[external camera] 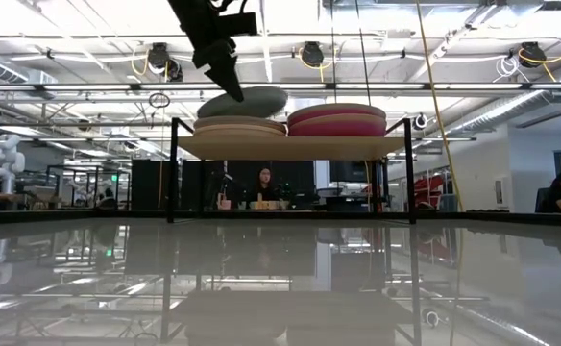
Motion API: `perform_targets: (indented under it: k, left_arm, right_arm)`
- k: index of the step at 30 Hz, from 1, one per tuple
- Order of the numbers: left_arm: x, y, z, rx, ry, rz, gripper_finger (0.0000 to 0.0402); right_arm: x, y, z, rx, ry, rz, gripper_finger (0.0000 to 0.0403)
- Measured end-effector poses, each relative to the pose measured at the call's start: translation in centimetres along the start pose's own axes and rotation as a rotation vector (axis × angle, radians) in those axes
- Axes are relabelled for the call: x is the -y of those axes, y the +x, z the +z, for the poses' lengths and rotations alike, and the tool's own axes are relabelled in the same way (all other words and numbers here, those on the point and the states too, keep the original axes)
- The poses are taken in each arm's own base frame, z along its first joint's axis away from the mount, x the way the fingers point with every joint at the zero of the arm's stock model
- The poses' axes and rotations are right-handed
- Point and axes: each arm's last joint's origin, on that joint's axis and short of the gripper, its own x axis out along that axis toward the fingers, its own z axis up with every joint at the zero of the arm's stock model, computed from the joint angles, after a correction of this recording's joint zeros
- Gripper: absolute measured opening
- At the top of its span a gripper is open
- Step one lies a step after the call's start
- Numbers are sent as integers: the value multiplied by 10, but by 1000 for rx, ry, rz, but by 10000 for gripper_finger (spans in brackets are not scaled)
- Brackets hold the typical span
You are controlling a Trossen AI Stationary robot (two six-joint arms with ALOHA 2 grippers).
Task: Place and stack plates onto a shelf
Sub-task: Stack the blue plate on the gray plate on the shelf, then return to Home Position
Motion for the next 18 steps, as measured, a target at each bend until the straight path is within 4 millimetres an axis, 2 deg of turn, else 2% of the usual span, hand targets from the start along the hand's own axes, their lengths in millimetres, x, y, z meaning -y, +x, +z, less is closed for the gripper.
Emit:
perform_targets:
  k: [5,13,15,18]
  left_arm:
    - [0,0,0,0,-5,-1,71]
    - [0,-1,0,0,-21,0,81]
    - [-1,-5,0,11,-24,3,82]
    - [-4,-22,1,80,-108,23,82]
  right_arm:
    - [0,0,0,-4,1,1,105]
    - [0,0,-2,-16,3,4,105]
    - [0,0,-2,-16,3,4,105]
    - [-1,0,-3,-28,5,8,105]
